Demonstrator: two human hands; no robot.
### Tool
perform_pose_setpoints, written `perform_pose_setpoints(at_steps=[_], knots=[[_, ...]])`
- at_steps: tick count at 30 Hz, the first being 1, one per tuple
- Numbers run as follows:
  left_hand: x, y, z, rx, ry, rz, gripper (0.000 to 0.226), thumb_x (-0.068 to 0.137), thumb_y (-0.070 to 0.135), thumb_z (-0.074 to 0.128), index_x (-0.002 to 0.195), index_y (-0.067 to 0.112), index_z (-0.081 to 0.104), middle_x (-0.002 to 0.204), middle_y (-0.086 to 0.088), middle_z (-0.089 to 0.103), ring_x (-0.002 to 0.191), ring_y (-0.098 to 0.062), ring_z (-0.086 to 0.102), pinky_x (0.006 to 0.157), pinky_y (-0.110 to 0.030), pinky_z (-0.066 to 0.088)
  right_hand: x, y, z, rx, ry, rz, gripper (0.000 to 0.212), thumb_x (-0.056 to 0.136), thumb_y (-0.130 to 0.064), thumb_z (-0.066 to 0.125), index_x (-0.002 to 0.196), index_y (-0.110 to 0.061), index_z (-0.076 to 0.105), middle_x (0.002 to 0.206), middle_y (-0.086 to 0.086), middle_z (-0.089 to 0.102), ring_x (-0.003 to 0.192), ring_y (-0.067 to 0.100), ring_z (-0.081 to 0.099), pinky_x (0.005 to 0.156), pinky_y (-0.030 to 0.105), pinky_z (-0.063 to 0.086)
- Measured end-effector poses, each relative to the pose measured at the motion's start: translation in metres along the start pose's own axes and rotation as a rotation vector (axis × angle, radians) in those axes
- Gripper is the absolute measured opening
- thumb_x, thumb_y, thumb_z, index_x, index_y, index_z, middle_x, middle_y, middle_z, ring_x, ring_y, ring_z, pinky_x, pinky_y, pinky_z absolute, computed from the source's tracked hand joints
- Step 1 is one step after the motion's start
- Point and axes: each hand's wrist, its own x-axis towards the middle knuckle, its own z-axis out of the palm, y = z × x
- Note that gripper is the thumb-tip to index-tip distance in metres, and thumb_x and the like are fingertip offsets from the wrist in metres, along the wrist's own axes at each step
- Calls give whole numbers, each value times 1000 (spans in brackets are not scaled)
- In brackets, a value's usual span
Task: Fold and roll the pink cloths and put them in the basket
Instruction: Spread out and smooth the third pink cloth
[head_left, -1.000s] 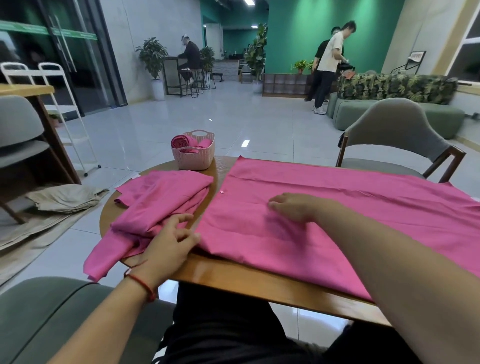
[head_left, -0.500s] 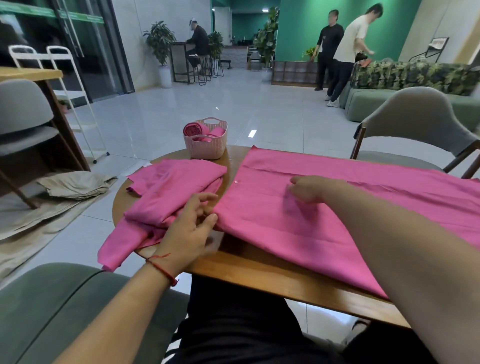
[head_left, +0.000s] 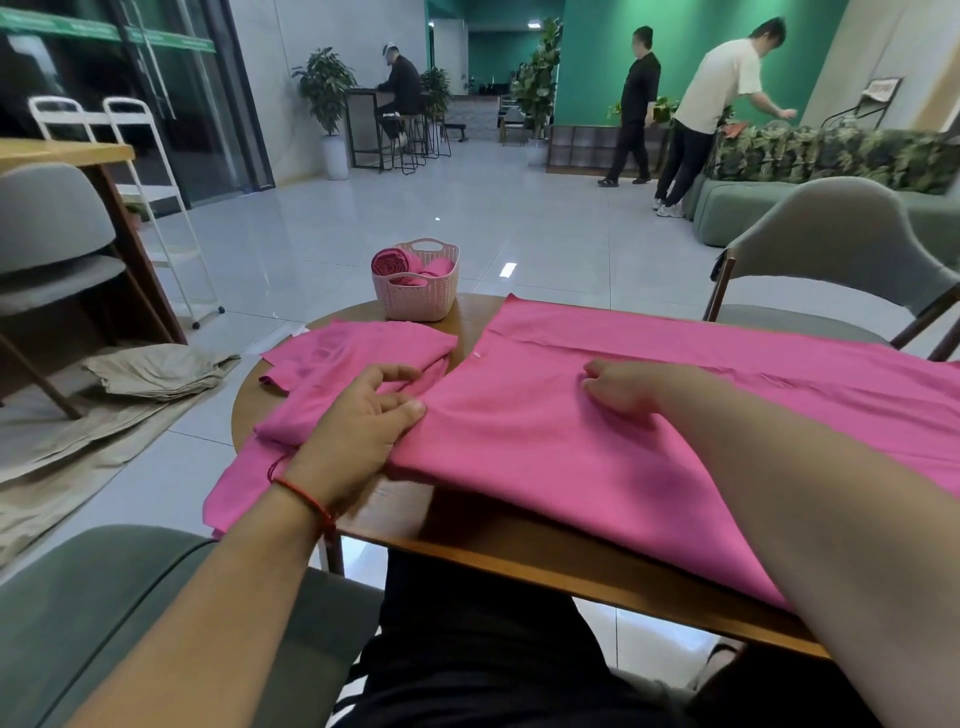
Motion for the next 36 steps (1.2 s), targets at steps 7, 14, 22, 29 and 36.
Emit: perform_pose_setpoints(at_steps=[7, 14, 22, 29, 36], knots=[[-69, -38, -17, 427, -290, 69, 72, 92, 15, 80, 149, 38, 43, 137, 14, 67, 131, 0, 58, 110, -20, 46, 3, 4, 4, 42, 3, -16, 55, 106, -40, 38, 159, -26, 37, 156, 15, 52, 129, 33, 59, 111, 42, 45], [-78, -47, -17, 166, -147, 154, 44, 99, 12, 65, 139, 23, 48, 103, -9, 79, 104, -21, 74, 94, -35, 58, 5, -3, 5, 81, -20, 31, 48, 107, -31, 35, 154, -20, 39, 102, 20, 75, 79, 35, 74, 83, 39, 59], [-76, -44, -27, -76, -67, 183, 24, 98, 8, 54, 121, 5, 50, 68, -12, 52, 68, -22, 47, 66, -23, 45, 1, -5, 4, 19, -13, 5, 53, 110, -39, 36, 160, -23, 34, 142, 13, 61, 114, 31, 67, 105, 37, 45], [-78, -50, -35, 255, 16, 185, 2, 100, 24, 66, 100, 22, 65, 85, -3, 65, 65, -15, 53, 65, -21, 45, 5, 0, 8, -15, 24, 11, 56, 108, -41, 38, 163, -25, 34, 169, 12, 38, 150, 35, 43, 123, 45, 32], [-71, -42, -29, 649, 113, 262, 35, 91, 25, 79, 119, 31, 58, 97, 9, 66, 90, -10, 65, 83, -28, 54, 4, 5, 16, 16, 51, -6, 61, 105, -44, 41, 164, -29, 33, 170, 9, 36, 151, 35, 41, 124, 47, 31]])
